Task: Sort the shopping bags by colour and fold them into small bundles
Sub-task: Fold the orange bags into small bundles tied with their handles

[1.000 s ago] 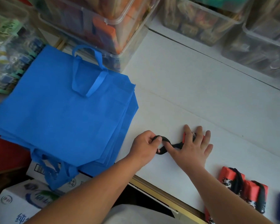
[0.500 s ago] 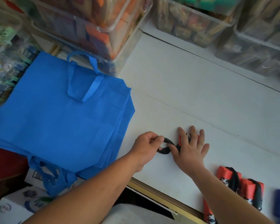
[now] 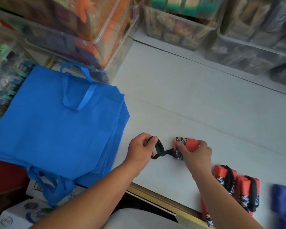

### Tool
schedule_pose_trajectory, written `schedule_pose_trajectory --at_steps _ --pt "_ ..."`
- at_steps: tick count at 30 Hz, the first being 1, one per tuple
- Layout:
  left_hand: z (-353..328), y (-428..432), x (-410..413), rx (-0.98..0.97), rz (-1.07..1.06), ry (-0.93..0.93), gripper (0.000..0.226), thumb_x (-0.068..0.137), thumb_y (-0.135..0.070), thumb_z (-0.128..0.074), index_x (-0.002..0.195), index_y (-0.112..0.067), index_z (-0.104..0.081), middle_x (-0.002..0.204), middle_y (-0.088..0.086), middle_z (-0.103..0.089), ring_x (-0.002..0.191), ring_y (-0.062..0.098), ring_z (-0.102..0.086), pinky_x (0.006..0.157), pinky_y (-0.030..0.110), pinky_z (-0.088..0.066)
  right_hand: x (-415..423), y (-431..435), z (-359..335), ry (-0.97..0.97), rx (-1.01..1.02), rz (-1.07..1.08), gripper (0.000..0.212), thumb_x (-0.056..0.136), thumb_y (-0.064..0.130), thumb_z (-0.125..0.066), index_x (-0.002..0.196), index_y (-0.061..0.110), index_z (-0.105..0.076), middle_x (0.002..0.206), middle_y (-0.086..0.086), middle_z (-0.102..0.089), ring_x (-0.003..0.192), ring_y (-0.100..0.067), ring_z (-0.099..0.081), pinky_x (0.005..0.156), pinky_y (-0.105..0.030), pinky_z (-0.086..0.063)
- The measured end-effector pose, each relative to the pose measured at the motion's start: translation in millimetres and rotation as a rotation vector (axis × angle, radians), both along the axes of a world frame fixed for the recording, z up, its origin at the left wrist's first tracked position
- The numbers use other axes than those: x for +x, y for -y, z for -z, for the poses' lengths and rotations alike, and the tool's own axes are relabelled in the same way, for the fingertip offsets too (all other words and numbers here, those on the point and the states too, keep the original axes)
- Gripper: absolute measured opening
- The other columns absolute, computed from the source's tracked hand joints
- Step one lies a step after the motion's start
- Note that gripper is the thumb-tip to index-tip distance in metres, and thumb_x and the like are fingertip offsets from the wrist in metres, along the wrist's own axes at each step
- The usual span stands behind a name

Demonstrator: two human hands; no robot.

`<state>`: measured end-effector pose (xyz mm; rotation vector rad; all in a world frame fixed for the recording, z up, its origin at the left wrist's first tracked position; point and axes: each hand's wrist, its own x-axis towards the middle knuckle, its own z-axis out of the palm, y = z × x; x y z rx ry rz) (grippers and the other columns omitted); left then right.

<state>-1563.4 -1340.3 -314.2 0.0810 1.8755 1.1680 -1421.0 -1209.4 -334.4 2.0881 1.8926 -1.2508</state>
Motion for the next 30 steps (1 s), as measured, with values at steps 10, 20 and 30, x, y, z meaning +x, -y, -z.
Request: schedule_pose_trajectory --at_steps 10,20,30 --pt "-42 12 -5 -0.130 0.018 0.173 0.028 0.099 -0.032 -0.066 0.096 -0.005 -0.065 0.080 0.011 -0.065 0.058 0.020 -0.068 0.068 0.041 -0.064 19 -2 -82 -0.604 -0.236 -0.156 0.029 0.078 0.003 -0.085 0.095 0.023 -0.073 0.095 -0.006 -0.076 0.092 -0.027 -0.072 0.080 -0.040 -0.055" --pt "-161 11 30 0.111 0.385 0.198 0.025 0.102 -0.036 -0.060 0.102 -0.011 -0.063 0.093 0.017 -0.070 0.084 0.039 -0.075 0.072 0.045 -0.064 53 38 -188 -0.760 0.035 -0.507 0.030 0.068 0.015 -0.094 0.092 0.018 -0.076 0.089 0.003 -0.074 0.077 -0.016 -0.071 0.065 -0.021 -0.053" --pt "-205 31 43 0.193 0.442 0.036 0.029 0.106 -0.021 -0.052 0.109 -0.037 -0.075 0.102 -0.005 -0.075 0.096 0.024 -0.073 0.091 0.037 -0.060 59 52 -212 -0.869 -0.097 -0.385 0.025 0.079 -0.004 -0.083 0.092 0.005 -0.064 0.098 -0.003 -0.078 0.086 -0.021 -0.075 0.073 -0.025 -0.057"
